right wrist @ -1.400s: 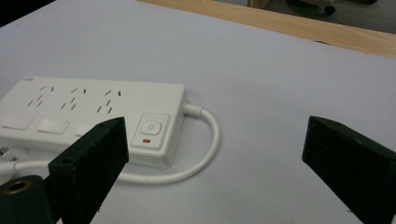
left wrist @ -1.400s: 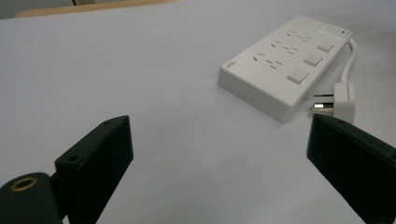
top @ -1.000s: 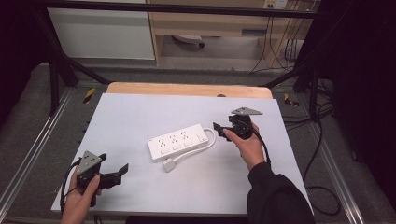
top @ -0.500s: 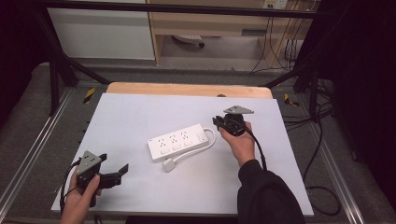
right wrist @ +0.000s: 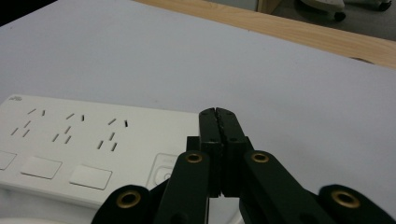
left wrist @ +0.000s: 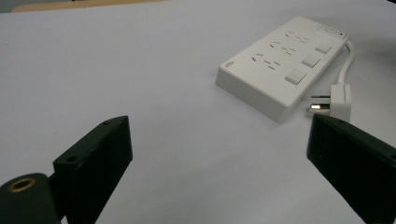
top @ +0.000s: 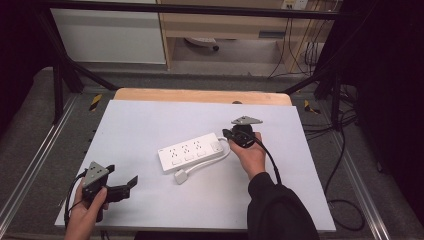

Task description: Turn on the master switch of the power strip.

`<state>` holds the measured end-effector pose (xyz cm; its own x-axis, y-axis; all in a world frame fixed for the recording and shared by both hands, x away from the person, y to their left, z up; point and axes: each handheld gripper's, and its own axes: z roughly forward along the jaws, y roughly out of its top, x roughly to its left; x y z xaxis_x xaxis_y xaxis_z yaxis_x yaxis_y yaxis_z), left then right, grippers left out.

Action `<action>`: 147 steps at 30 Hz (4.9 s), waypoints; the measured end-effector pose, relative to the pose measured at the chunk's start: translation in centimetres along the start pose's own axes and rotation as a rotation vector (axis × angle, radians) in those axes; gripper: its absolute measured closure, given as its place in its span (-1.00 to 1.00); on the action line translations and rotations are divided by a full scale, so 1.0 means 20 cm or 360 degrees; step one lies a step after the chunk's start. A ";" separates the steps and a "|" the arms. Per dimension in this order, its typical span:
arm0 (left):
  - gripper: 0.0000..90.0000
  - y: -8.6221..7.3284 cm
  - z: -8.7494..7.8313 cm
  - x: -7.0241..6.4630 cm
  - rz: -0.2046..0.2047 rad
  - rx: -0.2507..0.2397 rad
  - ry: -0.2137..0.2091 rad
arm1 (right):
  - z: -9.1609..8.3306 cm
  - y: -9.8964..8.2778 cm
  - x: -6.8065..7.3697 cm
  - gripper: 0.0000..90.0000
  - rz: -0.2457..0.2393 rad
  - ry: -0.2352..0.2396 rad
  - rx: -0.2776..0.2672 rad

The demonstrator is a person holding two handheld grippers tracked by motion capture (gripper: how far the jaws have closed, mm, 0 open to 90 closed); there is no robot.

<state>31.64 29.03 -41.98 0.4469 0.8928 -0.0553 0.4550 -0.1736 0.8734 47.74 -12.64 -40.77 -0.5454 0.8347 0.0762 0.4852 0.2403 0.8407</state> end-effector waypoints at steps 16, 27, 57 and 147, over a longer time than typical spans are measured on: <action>-0.85 0.00 0.00 0.00 -0.0006 -0.0001 0.0005 | 0.05 -0.03 0.08 1.00 -0.0024 0.0031 0.0123; -0.85 0.00 0.00 0.00 -0.0006 -0.0005 -0.0001 | 0.08 -0.05 0.11 1.00 -0.0027 0.0043 0.0195; -0.85 0.00 -0.01 0.00 0.0000 -0.0001 -0.0007 | 0.11 -0.07 0.13 1.00 -0.0073 0.0014 0.0225; -0.85 0.00 0.00 -0.01 0.0027 0.0017 -0.0016 | 0.10 -0.12 0.16 1.00 -0.0090 -0.0026 0.0177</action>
<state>31.50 28.97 -41.98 0.4623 0.8855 -0.0453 0.4555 -0.1933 0.8690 46.33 -9.57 -43.62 -0.5631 0.8261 0.0210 0.5273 0.3397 0.7789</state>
